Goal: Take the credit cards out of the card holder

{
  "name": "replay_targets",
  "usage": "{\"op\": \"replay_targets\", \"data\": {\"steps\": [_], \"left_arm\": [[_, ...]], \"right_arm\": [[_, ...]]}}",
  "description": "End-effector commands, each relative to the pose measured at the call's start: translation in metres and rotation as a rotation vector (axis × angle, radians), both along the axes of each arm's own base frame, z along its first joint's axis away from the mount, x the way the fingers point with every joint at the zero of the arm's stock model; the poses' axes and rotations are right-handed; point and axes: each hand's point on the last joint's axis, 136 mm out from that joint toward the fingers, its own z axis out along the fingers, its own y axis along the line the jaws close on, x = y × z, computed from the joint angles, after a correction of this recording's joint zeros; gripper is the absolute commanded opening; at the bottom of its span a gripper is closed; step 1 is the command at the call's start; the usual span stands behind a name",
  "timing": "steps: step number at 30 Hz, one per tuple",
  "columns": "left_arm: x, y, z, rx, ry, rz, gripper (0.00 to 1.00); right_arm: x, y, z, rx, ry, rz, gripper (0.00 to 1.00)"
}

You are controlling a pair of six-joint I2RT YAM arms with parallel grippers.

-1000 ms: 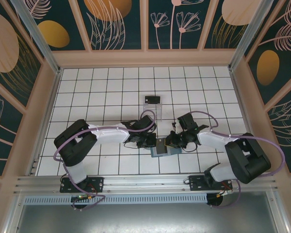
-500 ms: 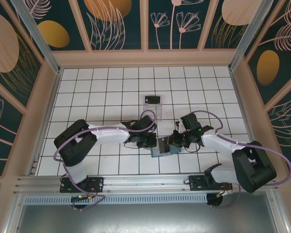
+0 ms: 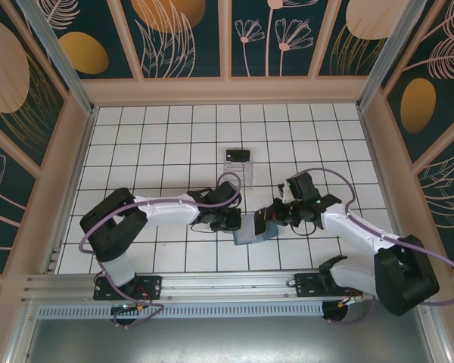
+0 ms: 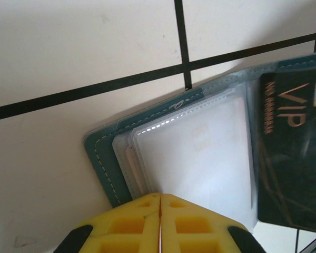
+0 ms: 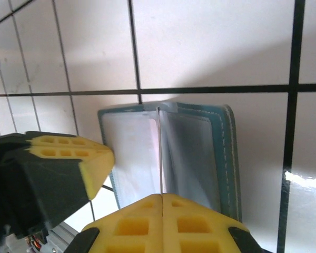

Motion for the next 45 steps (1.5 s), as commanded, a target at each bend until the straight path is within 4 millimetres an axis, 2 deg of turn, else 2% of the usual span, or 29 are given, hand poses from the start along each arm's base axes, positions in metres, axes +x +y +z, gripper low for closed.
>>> {"op": "replay_targets", "data": {"steps": [1, 5, 9, 10, 19, 24, 27, 32, 36, 40, 45], "left_arm": [[-0.016, 0.041, -0.025, 0.164, 0.038, -0.009, 0.1], [-0.015, 0.05, -0.026, 0.177, 0.032, -0.008, 0.1], [-0.014, 0.064, -0.032, 0.203, 0.041, 0.001, 0.1], [-0.012, 0.065, -0.024, 0.185, 0.025, 0.003, 0.1], [-0.004, 0.089, -0.022, 0.219, 0.005, 0.007, 0.1], [0.003, 0.097, -0.02, 0.232, -0.008, 0.009, 0.1], [0.005, 0.099, -0.017, 0.232, -0.016, 0.009, 0.1], [0.014, 0.089, -0.002, 0.179, -0.067, -0.002, 0.13], [0.019, 0.082, 0.009, 0.152, -0.089, 0.002, 0.14], [0.024, 0.078, 0.017, 0.125, -0.111, 0.023, 0.15], [0.029, 0.075, 0.025, 0.1, -0.127, 0.049, 0.16]], "right_arm": [[0.009, 0.001, 0.02, 0.008, -0.057, 0.004, 0.0], [0.016, 0.005, 0.034, 0.019, -0.106, 0.026, 0.0], [0.024, 0.006, 0.038, -0.012, -0.133, 0.051, 0.0], [0.027, 0.005, 0.039, -0.021, -0.14, 0.055, 0.0], [0.054, 0.016, 0.053, -0.067, -0.219, 0.143, 0.0], [0.074, 0.025, 0.063, -0.123, -0.303, 0.267, 0.0], [0.095, 0.028, 0.071, -0.193, -0.364, 0.34, 0.0], [0.124, 0.042, 0.087, -0.273, -0.544, 0.598, 0.0], [0.138, 0.047, 0.095, -0.352, -0.673, 0.823, 0.0], [0.136, 0.05, 0.09, -0.386, -0.711, 1.098, 0.0], [0.159, 0.049, 0.089, -0.466, -0.7, 1.269, 0.0]]}}
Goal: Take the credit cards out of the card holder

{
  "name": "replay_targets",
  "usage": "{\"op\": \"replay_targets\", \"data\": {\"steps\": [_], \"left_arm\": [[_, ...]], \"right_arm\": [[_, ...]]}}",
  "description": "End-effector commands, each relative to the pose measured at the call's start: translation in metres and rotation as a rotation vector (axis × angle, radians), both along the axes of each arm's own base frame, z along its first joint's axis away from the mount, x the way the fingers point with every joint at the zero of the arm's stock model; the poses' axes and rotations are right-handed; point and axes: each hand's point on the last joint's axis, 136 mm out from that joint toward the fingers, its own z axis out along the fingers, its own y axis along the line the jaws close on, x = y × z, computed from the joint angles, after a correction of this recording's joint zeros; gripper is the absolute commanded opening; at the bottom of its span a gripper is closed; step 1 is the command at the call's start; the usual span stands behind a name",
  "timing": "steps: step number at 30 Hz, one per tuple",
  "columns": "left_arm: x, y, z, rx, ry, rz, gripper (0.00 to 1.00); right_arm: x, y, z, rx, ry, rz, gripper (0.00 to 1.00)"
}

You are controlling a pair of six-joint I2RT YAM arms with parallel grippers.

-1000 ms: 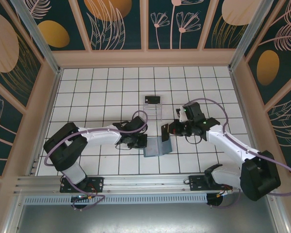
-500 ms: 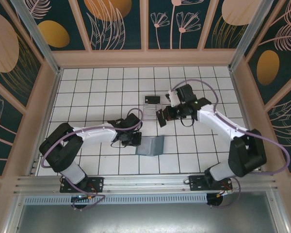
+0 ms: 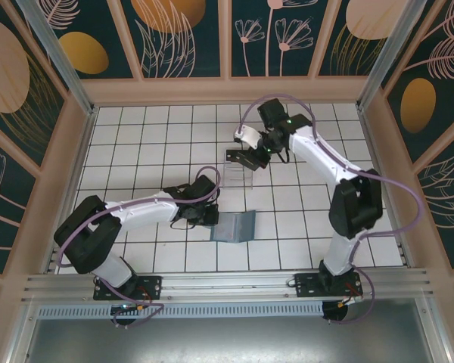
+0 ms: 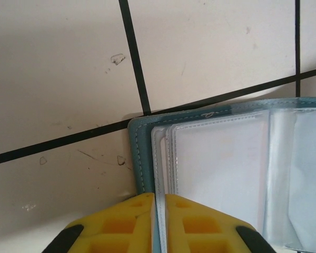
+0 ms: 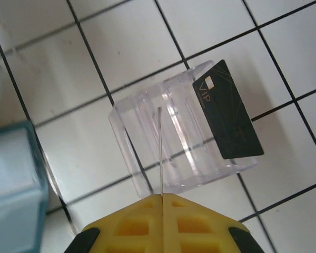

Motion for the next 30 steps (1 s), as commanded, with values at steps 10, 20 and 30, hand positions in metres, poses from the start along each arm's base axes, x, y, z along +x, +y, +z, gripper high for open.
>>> {"op": "replay_targets", "data": {"steps": [10, 20, 30], "left_arm": [[0.013, 0.005, 0.027, -0.047, -0.076, 0.107, 0.19], [0.011, 0.01, 0.034, -0.066, -0.087, 0.138, 0.2], [0.007, 0.013, 0.032, -0.067, -0.072, 0.148, 0.2]], "right_arm": [[0.039, 0.014, 0.002, -0.17, -0.019, 0.277, 0.0], [0.051, 0.027, -0.016, -0.19, -0.028, 0.342, 0.0], [0.056, 0.03, -0.046, -0.216, 0.011, 0.347, 0.0]]}}
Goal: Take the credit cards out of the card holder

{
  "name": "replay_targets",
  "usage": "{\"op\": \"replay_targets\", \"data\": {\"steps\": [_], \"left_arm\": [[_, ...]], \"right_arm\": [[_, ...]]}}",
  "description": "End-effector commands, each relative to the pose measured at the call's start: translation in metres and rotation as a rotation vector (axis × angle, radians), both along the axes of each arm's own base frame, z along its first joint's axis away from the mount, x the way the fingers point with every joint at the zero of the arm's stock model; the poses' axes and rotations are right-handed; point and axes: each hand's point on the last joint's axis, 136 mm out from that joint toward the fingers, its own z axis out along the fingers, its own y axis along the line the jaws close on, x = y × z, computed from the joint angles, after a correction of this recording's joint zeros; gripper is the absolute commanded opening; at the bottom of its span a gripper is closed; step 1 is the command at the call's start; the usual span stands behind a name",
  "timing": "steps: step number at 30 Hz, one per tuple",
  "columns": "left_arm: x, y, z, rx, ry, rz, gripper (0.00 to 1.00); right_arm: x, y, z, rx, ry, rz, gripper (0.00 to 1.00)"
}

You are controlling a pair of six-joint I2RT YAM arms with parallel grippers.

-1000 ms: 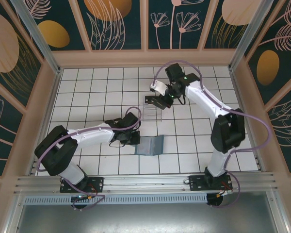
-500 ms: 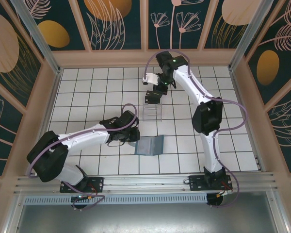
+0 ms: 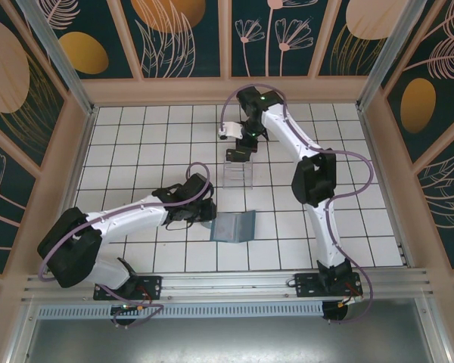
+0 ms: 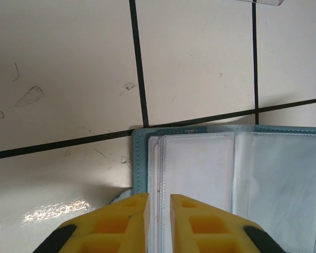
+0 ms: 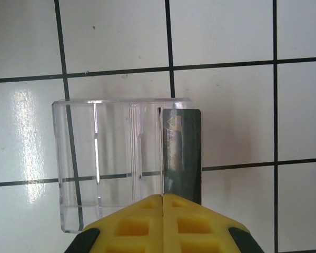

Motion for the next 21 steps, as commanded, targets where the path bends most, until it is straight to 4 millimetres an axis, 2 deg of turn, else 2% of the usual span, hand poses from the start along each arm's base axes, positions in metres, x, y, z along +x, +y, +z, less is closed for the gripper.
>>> {"op": "replay_targets", "data": {"steps": [1, 13, 14, 15, 21], "left_arm": [[-0.002, 0.007, 0.001, -0.001, 0.0, 0.025, 0.2], [-0.004, 0.009, 0.001, -0.007, 0.003, 0.037, 0.2], [-0.005, 0.009, 0.001, -0.007, 0.006, 0.034, 0.2], [-0.005, 0.008, 0.002, -0.01, 0.007, 0.032, 0.2], [-0.006, 0.009, 0.003, -0.01, 0.005, 0.032, 0.2]], "right_arm": [[-0.001, 0.0, -0.01, -0.032, 0.009, 0.03, 0.0], [-0.002, 0.001, -0.032, -0.053, 0.04, 0.034, 0.0], [-0.002, 0.001, -0.033, -0.057, 0.039, 0.034, 0.05], [-0.002, 0.001, -0.034, -0.062, 0.032, 0.033, 0.08], [0.008, 0.005, -0.025, -0.055, -0.026, 0.029, 0.11]]}}
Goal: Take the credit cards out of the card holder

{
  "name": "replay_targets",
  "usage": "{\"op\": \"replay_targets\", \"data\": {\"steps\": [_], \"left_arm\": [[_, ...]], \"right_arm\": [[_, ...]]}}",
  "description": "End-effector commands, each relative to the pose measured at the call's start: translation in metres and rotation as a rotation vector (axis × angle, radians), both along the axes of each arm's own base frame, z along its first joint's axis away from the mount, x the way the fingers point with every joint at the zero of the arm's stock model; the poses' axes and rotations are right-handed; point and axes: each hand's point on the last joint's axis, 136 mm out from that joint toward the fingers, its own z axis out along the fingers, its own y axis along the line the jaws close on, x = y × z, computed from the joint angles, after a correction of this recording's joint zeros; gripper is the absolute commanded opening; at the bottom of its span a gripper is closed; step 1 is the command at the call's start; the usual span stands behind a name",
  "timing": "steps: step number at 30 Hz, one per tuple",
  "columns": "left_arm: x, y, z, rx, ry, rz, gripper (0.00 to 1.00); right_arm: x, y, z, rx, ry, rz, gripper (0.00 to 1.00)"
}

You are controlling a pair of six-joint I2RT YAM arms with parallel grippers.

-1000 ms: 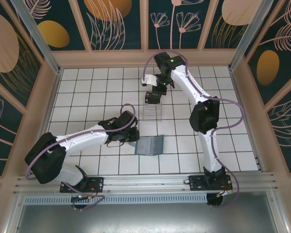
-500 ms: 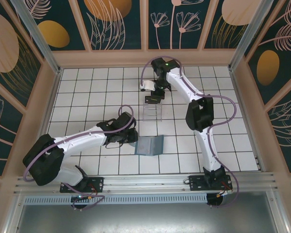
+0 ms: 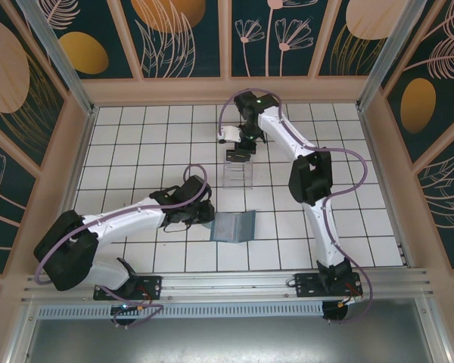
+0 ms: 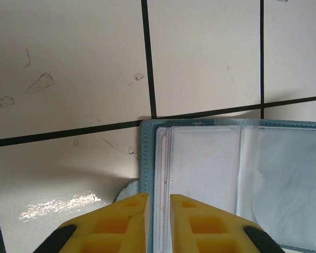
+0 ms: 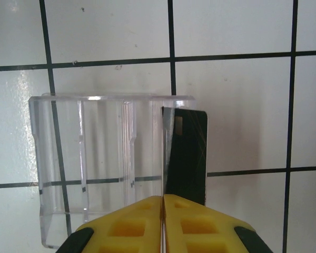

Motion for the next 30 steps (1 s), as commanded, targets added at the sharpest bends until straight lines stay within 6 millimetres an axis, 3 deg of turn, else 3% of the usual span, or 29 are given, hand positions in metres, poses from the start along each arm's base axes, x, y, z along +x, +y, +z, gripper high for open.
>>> {"op": "replay_targets", "data": {"steps": [1, 7, 17, 25, 30], "left_arm": [[-0.001, 0.004, 0.003, -0.003, 0.001, 0.015, 0.2], [-0.002, 0.005, 0.006, -0.008, -0.005, 0.016, 0.19], [0.002, 0.007, 0.008, 0.003, -0.024, 0.03, 0.19], [0.011, 0.007, 0.013, -0.004, -0.054, 0.044, 0.19], [0.015, 0.005, 0.013, -0.001, -0.061, 0.032, 0.19]], "right_arm": [[0.006, 0.004, -0.002, -0.019, -0.04, 0.007, 0.12], [0.023, 0.005, 0.013, -0.015, -0.138, -0.028, 0.27], [0.043, 0.008, 0.043, 0.064, -0.233, -0.196, 0.35], [0.01, 0.022, 0.078, 0.394, -0.094, -0.486, 0.35], [-0.013, 0.017, 0.093, 0.564, 0.064, -0.718, 0.36]]}}
